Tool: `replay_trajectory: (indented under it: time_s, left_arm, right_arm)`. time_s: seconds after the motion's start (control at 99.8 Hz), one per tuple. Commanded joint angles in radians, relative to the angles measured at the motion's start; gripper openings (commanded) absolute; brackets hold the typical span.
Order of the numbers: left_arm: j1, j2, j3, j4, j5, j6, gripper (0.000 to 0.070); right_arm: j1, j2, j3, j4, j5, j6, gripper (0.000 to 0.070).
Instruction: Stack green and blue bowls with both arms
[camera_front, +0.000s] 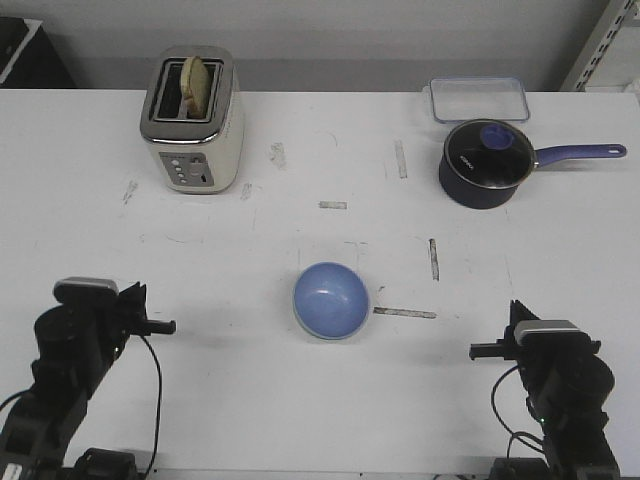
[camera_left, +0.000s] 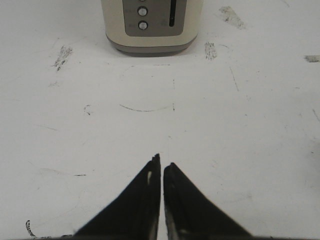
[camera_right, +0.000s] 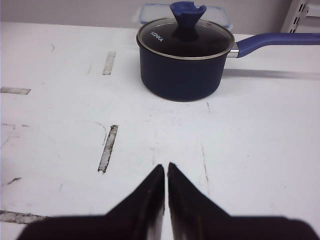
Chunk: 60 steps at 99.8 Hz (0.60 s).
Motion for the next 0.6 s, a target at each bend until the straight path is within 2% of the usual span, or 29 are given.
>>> replay_trajectory:
  time_s: [0.0, 0.07, 0.2, 0.441, 0.591]
  left_arm:
    - [0.0, -0.1, -0.052, 0.06, -0.026, 0.023, 0.0001]
    - [0.001, -0.205, -0.121, 0.115, -0.052, 0.047, 0.0001]
    - [0.001, -0.335, -0.194, 0.209, -0.055, 0.105, 0.0001]
    - [0.0, -0.398, -0.199, 0.151, -0.054, 0.112, 0.0001]
    - [0.0, -0.403, -0.199, 0.159, -0.054, 0.112, 0.0001]
  right_arm:
    - [0.002, 0.006, 0.005, 0.01, 0.0, -0.005, 0.0001]
    - [0.002, 0.006, 0.005, 0.011, 0.0, -0.005, 0.0001]
    - [0.002, 0.005, 0.005, 0.021, 0.0, -0.005, 0.0001]
    - [0.002, 0.005, 0.005, 0.032, 0.001, -0.005, 0.0001]
    - [0.002, 0.005, 0.005, 0.036, 0.0, 0.005, 0.0001]
